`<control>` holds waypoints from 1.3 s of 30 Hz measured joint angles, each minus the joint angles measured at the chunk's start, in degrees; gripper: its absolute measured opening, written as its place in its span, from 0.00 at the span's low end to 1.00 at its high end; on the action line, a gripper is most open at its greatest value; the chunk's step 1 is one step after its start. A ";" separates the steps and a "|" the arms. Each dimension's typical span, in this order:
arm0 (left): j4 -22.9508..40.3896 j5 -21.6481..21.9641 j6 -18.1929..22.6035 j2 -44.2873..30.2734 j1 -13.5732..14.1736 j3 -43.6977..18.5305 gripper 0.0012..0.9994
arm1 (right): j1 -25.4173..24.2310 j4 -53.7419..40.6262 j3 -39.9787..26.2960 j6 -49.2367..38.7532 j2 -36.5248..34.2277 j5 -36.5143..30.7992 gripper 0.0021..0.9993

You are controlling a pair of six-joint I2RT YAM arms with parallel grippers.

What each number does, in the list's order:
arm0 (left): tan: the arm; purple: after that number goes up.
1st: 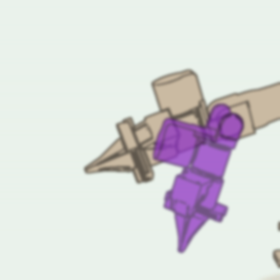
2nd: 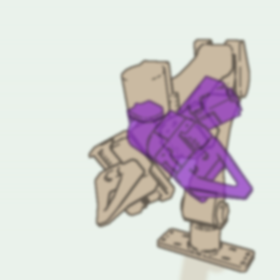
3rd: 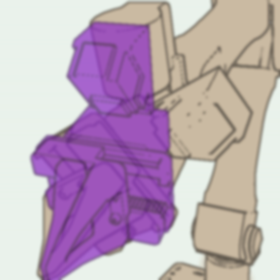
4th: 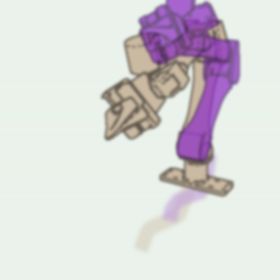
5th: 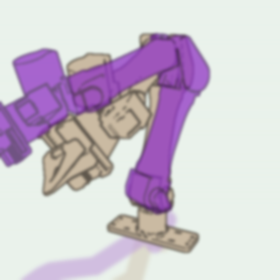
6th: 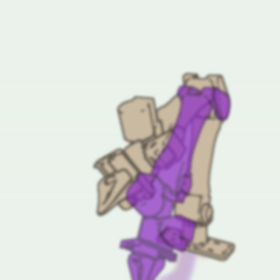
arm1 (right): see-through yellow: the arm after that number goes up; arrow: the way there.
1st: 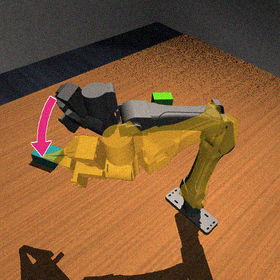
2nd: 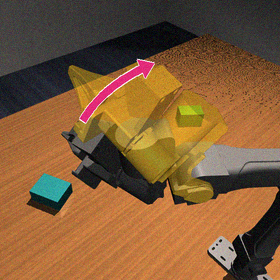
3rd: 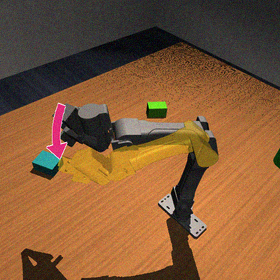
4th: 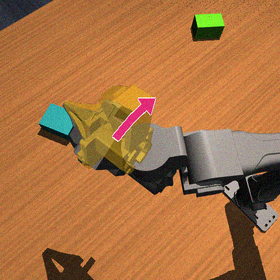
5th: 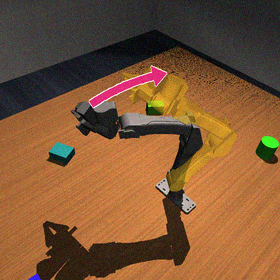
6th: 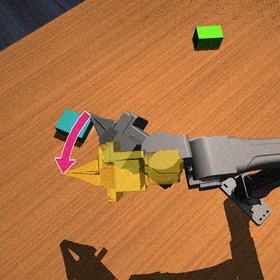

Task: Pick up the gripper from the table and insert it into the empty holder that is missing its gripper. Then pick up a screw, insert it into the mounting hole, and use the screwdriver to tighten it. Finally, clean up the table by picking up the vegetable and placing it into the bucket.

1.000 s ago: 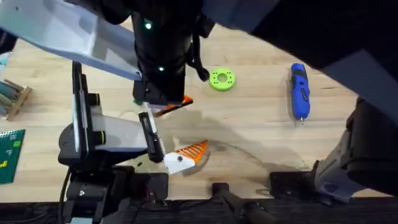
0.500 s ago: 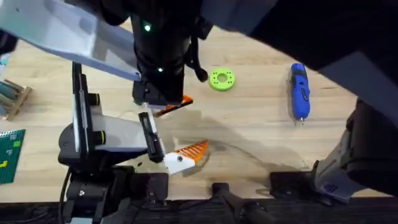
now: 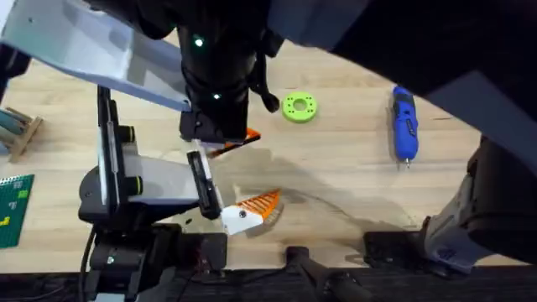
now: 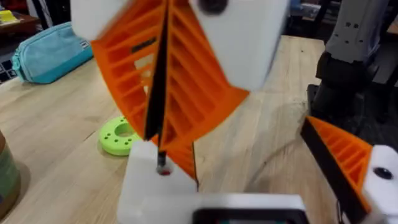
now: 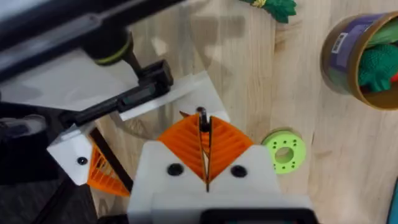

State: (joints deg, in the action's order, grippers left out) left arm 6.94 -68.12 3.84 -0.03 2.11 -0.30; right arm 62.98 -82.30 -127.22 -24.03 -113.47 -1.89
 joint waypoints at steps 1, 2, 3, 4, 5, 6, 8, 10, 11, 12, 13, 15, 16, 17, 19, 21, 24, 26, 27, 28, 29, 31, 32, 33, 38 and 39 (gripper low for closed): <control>0.00 -0.02 0.00 0.00 0.00 0.00 0.98 | 0.00 -0.02 0.02 0.00 0.00 0.00 0.00; 0.00 -0.02 0.00 0.00 0.00 0.00 0.98 | 0.00 0.00 0.02 0.02 0.00 0.00 0.00; 0.00 -0.02 0.00 0.00 0.00 0.00 0.98 | 0.00 0.00 0.02 0.02 0.00 -0.02 0.00; 0.00 -0.02 0.00 0.00 0.00 0.00 0.98 | 0.00 -0.02 0.02 0.02 0.00 0.00 0.00; 0.00 0.00 0.00 -0.02 0.00 0.00 0.98 | 0.00 -0.02 0.02 0.02 0.00 0.00 0.00; 0.00 -0.02 0.00 0.00 0.00 0.00 0.98 | 0.02 0.00 0.02 0.02 0.00 -0.02 0.00; 0.00 -0.02 -0.02 0.00 0.00 0.00 0.98 | 0.02 0.00 0.02 0.02 0.00 0.00 0.00; 0.00 -0.02 0.00 0.00 0.00 0.00 0.98 | 0.14 0.00 0.02 0.04 0.00 -0.02 0.00; 0.00 -0.02 0.00 0.00 0.00 0.00 0.98 | 0.22 0.00 0.02 0.04 0.00 0.00 0.00; 0.00 -0.02 0.00 -0.02 0.00 0.00 0.98 | 0.35 0.00 0.02 0.04 0.00 0.00 0.00; 0.00 -0.02 0.00 0.00 0.00 0.00 0.98 | 0.48 0.00 0.02 0.04 0.00 0.00 0.00; 0.00 0.00 0.00 0.00 0.00 0.00 0.98 | 0.61 0.00 0.02 0.04 0.00 0.00 0.00; 0.00 -0.02 0.00 -0.02 0.00 0.00 0.98 | 0.66 0.00 0.02 0.04 0.00 0.00 0.00; 0.00 -0.02 0.00 0.00 0.00 0.00 0.98 | 0.66 0.00 0.02 0.04 0.00 0.00 0.00; 0.00 -0.02 0.00 0.00 0.00 0.00 0.98 | 0.66 0.00 0.02 0.04 0.00 0.00 0.00; 0.00 -0.02 0.00 -0.02 0.00 0.00 0.98 | 0.66 0.00 0.02 0.04 0.00 0.00 0.00; 0.00 -0.02 0.00 0.00 0.00 0.00 0.98 | 0.66 0.00 0.02 0.06 0.00 0.00 0.00; 0.00 0.00 0.00 0.00 0.00 0.00 0.98 | 0.63 0.00 0.02 0.04 0.00 0.00 0.00; 0.00 -0.02 0.00 0.00 0.00 0.00 0.98 | 0.61 0.00 0.02 0.04 0.00 0.00 0.00; 0.00 0.00 0.00 0.00 0.00 0.00 0.98 | 0.61 -0.02 0.02 0.06 0.00 0.00 0.00; 0.00 -0.02 0.00 0.00 0.00 0.00 0.98 | 0.61 -0.02 0.02 0.07 0.00 0.00 0.00; 0.00 -0.02 -0.02 0.00 0.00 0.00 0.98 | 0.61 -0.02 0.02 0.19 0.00 0.00 0.00; 0.00 -0.02 -0.02 -0.02 0.00 0.00 0.98 | 0.61 0.00 0.02 0.20 0.00 0.00 0.00; 0.00 0.00 0.00 0.00 0.00 0.00 0.98 | 0.61 -0.02 0.02 0.20 0.00 0.00 0.00; 0.02 -0.02 -0.13 0.00 0.00 0.00 0.98 | 0.61 0.02 1.13 0.22 0.00 0.00 0.00; 0.00 -0.02 -0.17 0.00 0.00 0.00 0.98 | 0.61 0.02 1.16 0.22 0.00 0.00 0.00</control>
State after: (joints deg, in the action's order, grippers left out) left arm 6.94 -68.14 3.67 -0.03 2.11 -0.30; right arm 63.59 -82.28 -126.06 -23.81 -113.47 -1.89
